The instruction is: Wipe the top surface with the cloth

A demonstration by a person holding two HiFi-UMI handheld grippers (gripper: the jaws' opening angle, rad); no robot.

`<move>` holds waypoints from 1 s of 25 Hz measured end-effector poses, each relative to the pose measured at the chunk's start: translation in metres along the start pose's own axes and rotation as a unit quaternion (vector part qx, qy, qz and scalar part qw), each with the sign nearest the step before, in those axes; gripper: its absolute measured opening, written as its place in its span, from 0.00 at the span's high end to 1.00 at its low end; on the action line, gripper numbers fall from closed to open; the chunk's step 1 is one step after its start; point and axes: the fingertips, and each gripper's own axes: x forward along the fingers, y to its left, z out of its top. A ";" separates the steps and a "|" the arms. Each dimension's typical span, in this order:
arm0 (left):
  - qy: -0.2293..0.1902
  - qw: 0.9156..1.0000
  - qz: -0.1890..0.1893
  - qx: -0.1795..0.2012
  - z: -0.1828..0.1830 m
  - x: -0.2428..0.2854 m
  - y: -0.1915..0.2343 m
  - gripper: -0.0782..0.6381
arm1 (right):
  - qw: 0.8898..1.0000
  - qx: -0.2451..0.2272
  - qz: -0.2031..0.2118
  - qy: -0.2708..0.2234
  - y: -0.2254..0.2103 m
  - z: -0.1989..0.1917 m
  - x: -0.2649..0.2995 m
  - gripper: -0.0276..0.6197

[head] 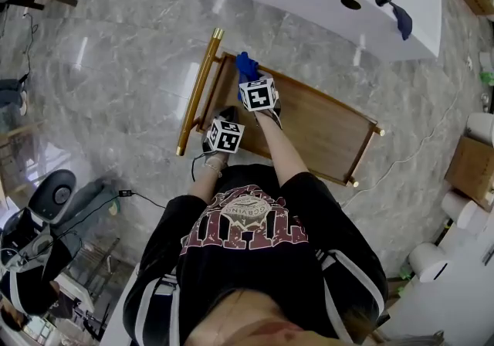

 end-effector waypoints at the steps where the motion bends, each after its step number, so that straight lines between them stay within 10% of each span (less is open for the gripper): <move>1: 0.002 1.000 0.000 0.003 0.000 0.000 -0.002 0.82 | 1.000 0.002 -0.002 0.000 -0.003 -0.002 -0.002 0.82; 25: 0.017 0.999 0.027 0.007 -0.005 0.006 -0.006 0.82 | 0.999 0.028 -0.024 0.000 -0.051 -0.039 -0.037 0.82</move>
